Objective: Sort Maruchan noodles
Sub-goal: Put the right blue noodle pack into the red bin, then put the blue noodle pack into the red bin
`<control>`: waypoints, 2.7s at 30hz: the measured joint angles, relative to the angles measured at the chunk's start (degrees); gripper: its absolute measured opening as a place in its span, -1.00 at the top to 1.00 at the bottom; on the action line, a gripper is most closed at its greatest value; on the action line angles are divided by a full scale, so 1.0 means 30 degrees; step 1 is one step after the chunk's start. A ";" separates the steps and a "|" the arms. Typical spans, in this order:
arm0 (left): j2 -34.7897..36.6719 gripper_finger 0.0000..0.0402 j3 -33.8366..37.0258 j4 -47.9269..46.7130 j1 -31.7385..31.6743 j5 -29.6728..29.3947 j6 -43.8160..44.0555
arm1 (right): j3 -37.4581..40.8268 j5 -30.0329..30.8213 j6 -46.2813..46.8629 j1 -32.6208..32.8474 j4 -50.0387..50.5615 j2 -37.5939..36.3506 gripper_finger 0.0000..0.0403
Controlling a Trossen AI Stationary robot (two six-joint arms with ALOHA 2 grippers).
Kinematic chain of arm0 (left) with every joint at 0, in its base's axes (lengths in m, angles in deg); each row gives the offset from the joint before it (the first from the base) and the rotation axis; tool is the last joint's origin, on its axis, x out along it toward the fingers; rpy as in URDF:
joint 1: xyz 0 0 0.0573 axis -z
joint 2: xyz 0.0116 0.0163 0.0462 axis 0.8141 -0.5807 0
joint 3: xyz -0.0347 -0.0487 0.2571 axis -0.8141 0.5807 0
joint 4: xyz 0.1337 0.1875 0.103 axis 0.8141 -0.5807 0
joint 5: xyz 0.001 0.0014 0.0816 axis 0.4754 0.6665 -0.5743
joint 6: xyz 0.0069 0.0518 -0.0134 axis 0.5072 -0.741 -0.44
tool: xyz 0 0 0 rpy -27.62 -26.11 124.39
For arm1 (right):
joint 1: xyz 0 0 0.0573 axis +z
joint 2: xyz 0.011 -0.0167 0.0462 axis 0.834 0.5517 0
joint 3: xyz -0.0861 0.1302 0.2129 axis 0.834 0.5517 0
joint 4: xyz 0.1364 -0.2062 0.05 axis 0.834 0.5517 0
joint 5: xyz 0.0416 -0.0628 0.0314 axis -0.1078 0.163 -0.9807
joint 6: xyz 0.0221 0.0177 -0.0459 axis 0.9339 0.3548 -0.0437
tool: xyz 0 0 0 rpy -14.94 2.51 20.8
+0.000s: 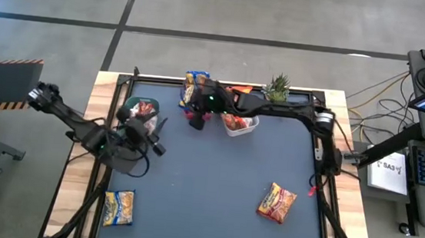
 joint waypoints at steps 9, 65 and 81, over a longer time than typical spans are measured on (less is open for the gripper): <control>0.1654 0.35 -0.0006 -0.2443 0.0713 -0.1150 0.0029 | -0.5322 0.0025 -0.0035 -0.1187 0.0871 0.4891 0.96; -0.4740 0.35 -0.0698 -0.7450 0.0852 2.2393 1.9417 | 0.9225 -0.1371 0.3211 0.4896 0.2906 -0.7978 0.96; -1.1674 0.31 -0.3046 -1.0373 0.3865 3.2243 2.8486 | 1.2864 -0.0589 0.3563 0.5890 -0.0760 -0.9841 0.96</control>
